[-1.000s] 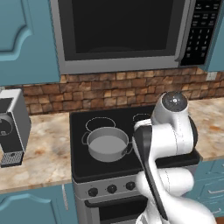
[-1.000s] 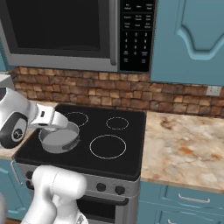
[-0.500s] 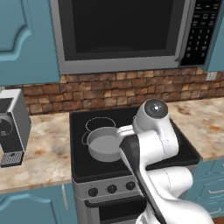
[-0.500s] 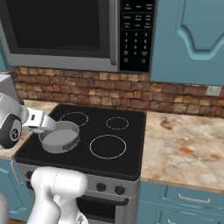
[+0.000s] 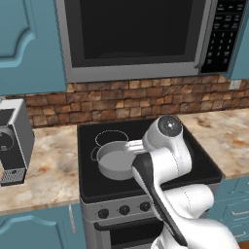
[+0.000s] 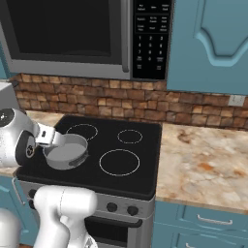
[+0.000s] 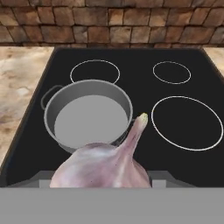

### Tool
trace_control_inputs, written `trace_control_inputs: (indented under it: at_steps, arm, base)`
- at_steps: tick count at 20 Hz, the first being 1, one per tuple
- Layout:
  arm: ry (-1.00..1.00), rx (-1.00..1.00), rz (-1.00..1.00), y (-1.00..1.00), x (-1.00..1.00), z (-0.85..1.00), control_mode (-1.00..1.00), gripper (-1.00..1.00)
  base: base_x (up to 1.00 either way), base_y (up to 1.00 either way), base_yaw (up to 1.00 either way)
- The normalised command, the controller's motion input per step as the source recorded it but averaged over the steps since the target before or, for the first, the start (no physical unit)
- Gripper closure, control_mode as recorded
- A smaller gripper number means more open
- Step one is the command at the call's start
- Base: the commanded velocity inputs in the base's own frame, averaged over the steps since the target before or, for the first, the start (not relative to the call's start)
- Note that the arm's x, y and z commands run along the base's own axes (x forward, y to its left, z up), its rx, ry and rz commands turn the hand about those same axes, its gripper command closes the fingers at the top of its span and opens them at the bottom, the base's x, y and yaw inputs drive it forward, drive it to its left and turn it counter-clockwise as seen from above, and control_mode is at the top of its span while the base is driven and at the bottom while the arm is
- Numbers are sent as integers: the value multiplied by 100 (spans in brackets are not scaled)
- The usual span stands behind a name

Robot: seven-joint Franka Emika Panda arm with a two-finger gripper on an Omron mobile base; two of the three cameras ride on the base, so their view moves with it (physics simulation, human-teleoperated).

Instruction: Turn on the burner for the pot on the stove. Wait thirty seconds for the pot to heat up. Then add the garlic to the pot.

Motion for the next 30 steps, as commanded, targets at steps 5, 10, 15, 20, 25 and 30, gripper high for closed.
trace_control_inputs:
  at_steps: [5, 10, 15, 20, 25, 30]
  arm:
    - [0, 2, 0, 0, 23, -27, -100, 100]
    - [0, 0, 0, 8, 18, -5, -100, 100]
    - [8, 0, 0, 10, 22, -7, -100, 100]
    - [4, 0, 0, 18, 32, -25, -100, 100]
    - [-1, 0, 0, 5, 24, -8, -100, 100]
    - [8, 1, -1, 0, 34, -6, -100, 100]
  base:
    - [0, 0, 0]
    - [0, 0, 0]
    - [0, 0, 0]
    - [0, 0, 0]
    - [0, 0, 0]
    - [0, 0, 0]
